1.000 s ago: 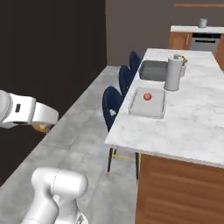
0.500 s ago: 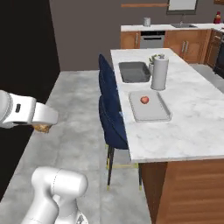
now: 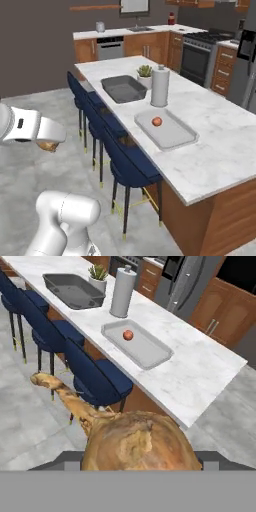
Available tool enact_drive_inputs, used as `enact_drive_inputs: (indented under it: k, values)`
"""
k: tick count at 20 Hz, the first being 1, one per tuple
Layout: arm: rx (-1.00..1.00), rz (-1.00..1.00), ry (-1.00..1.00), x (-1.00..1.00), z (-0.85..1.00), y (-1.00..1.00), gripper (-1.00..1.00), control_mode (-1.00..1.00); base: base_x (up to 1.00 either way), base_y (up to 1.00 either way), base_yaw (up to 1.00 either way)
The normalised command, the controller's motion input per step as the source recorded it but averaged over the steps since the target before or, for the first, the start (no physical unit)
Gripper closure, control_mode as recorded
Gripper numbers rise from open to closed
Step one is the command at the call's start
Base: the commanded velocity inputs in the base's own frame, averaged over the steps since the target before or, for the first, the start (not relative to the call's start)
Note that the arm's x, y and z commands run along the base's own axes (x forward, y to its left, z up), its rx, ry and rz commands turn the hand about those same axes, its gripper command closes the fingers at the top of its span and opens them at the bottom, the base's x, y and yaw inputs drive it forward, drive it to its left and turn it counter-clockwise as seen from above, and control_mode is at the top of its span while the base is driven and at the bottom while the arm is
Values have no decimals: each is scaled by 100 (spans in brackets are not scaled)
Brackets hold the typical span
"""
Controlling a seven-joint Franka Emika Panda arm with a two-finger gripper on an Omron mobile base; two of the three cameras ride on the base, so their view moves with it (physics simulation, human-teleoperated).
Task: Place the cold items (onion and peach) from the fridge in one tupperware on the dining counter. Place the warm items (hot dog and kebab skewer) in the stove area in another tupperware.
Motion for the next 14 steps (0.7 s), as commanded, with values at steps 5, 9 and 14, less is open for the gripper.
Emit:
enact_drive_inputs:
  k: [5,9,14]
  values:
    - [0,0,0,0,0,0,100,100,58,71,-59]
    - [0,0,0,0,0,0,100,100,48,37,-49]
    - [0,0,0,0,0,0,100,100,46,19,-39]
